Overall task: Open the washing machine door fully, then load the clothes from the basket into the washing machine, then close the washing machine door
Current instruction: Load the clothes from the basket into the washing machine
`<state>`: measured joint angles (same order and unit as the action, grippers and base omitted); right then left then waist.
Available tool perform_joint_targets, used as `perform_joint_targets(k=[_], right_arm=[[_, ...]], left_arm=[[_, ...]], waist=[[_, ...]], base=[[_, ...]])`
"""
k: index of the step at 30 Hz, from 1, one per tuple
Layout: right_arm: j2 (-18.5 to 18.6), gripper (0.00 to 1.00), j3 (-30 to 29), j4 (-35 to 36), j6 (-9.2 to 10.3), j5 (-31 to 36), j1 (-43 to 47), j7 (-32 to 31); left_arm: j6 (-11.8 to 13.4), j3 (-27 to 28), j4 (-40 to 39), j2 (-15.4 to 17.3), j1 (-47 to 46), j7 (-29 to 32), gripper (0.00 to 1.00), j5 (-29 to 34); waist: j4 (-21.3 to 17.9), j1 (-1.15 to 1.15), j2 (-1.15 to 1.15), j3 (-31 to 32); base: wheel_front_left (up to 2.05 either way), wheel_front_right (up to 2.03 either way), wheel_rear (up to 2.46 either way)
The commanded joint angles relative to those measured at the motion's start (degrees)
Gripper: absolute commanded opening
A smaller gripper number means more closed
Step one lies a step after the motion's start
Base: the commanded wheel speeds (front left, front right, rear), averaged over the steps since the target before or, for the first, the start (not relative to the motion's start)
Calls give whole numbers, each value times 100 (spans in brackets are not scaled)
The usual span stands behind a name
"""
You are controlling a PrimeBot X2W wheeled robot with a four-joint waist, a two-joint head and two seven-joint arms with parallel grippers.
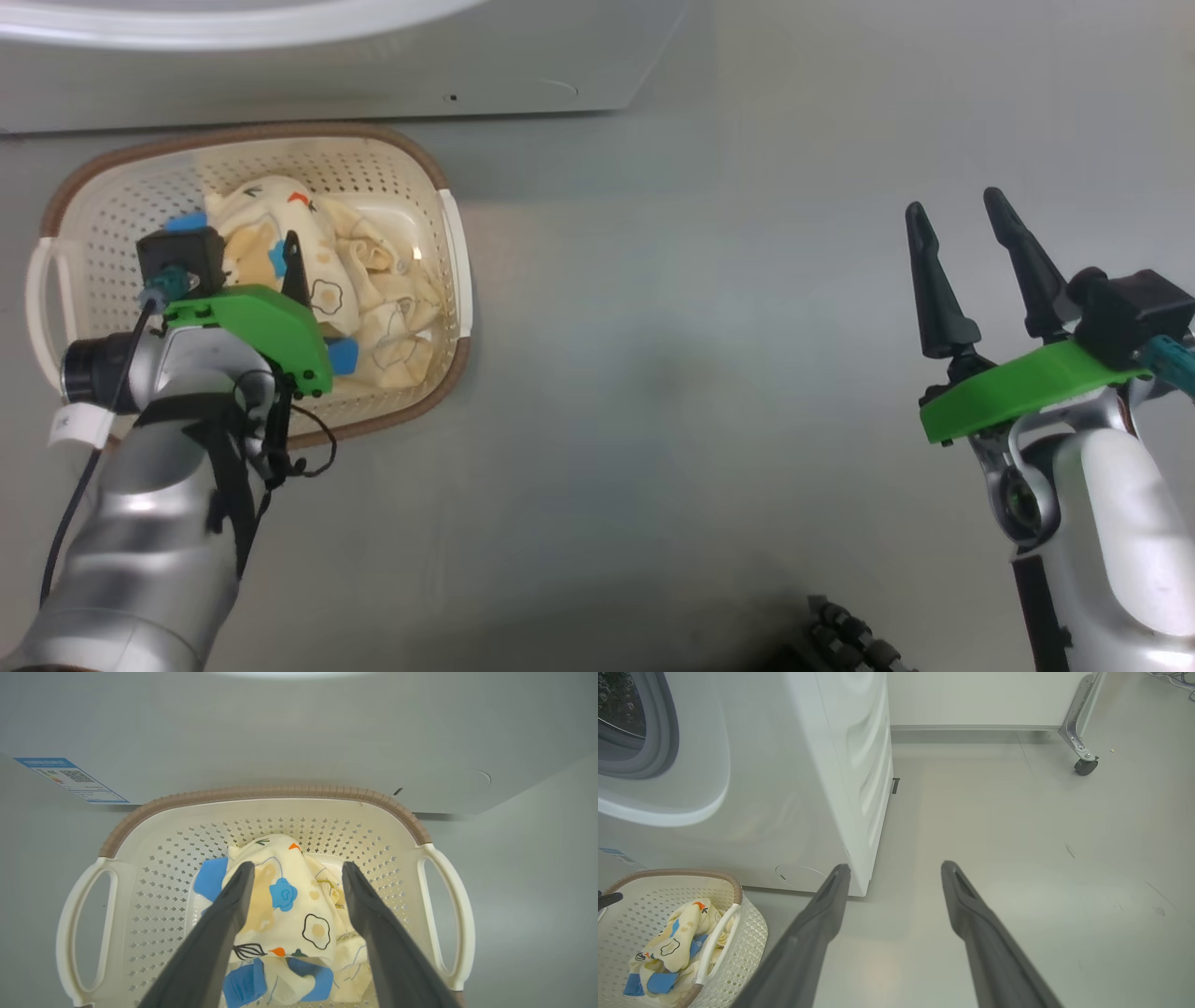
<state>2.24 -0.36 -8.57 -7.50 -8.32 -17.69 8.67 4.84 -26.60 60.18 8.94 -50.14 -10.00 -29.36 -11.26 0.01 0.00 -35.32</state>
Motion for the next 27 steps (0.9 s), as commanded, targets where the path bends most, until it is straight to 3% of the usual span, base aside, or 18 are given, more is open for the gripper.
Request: perform_joint_targets(k=[1,13,21,27], right_arm=[[64,100,130,138,1,-44,-42,76],[64,100,396,96,1,-221,-323,229],[64,100,491,114,1,-343,-382,312],[64,100,544,164,1,-427,-375,352]], left_arm=[[-27,145,17,172,-89,-21,100,-60],[-570,257,1118,298,-904,616,100,-360],[-649,473,1292,458,-1142,1072,100,-665],[-568,452,1334,519,-1231,1225,100,-684]], waist=[[-131,-1,0,-304],[-384,-1,0,-1209],[-535,-1,0,-1656],[-637,-1,0,-1917]], base=[[0,0,0],[0,0,0],[0,0,0],[0,0,0]])
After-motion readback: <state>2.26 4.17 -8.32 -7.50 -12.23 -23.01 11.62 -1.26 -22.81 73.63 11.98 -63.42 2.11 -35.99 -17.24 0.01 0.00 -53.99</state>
